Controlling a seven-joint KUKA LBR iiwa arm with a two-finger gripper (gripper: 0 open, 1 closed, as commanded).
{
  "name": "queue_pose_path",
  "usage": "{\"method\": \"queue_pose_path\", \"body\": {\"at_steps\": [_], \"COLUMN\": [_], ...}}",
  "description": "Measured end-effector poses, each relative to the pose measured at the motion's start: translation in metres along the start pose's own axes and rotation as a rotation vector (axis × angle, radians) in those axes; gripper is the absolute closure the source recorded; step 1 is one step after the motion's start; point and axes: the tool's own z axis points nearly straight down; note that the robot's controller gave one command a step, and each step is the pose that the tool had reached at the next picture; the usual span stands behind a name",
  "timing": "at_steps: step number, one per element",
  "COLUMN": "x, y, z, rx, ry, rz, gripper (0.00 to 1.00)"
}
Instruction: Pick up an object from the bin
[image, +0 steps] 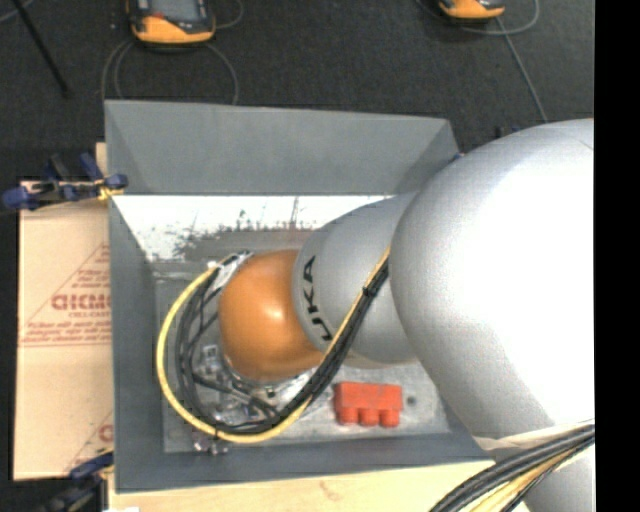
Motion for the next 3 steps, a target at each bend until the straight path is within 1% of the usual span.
{"method": "queue_pose_path", "body": {"at_steps": [1,2,3], "x": [-0.003,0.000,-0.111], "y": [0.015,0.018,-0.017], "z": [0.000,0.000,-0.021], "rx": [0.003,-0.002,0.003], "ry": [0.000,0.006,0.020], "rz": [-0.049,-0.047,0.129], "gripper": [0.00,1.00,1.00]}}
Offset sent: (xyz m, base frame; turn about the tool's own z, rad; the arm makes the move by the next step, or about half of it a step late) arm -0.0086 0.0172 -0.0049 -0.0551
